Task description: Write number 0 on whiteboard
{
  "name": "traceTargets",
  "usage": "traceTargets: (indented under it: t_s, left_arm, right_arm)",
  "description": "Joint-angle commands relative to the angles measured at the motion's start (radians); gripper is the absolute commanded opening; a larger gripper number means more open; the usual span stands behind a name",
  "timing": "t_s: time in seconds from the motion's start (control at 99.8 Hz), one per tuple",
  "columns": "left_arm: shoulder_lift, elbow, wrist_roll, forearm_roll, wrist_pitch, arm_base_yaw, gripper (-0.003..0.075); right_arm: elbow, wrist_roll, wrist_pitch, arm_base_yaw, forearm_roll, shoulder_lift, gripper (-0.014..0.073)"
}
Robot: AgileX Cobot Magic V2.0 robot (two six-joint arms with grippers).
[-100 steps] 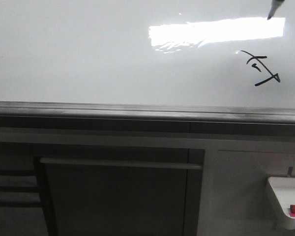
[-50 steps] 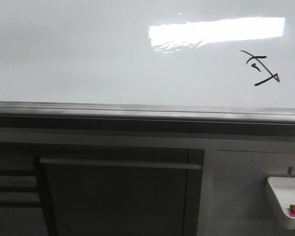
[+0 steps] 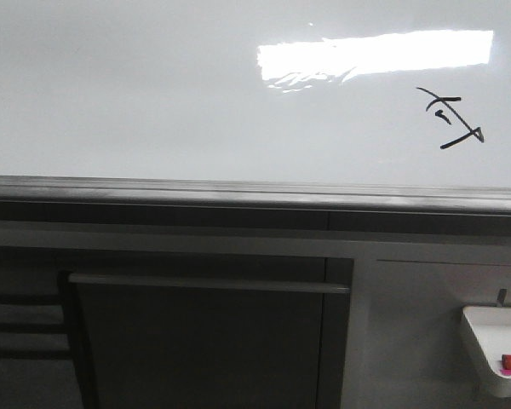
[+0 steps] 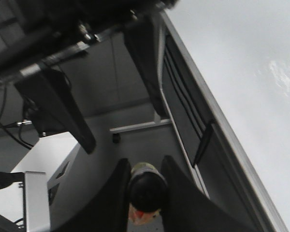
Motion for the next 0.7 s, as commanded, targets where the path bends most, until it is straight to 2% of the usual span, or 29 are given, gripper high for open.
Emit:
traceTargets:
  t_s: [0.0,0.21,0.531,0.611,0.691]
  left_arm:
    - [-0.011,-0.034,0.021,-0.067,-0.046,-0.006,0.0463]
    - [-0.011,-0.034,0.022,-0.118,-0.042,-0.006,0.0463]
    - [-0.011,-0.034,0.022,-0.177,-0.049,-0.006,0.0459]
    - [-0.011,-0.034,0.022,-0.196,-0.059,-0.006,0.0433]
    - [-0.011,-0.034,0.022,-0.198,-0.061,-0.006,0.0373]
  right_arm:
    - [-0.053,-0.039,-0.035,0.002,0.088,0.02,0.0059]
    - [-0.105,-0.093,0.011,0.002,0.176,0.064,0.0059]
    - [-0.112,-0.116,0.035,0.002,0.181,0.088,0.0059]
    - [-0.112,-0.117,0.037,0.002,0.181,0.088,0.0059]
    - [-0.112,-0.117,0.037,0.002,0.181,0.088,0.0059]
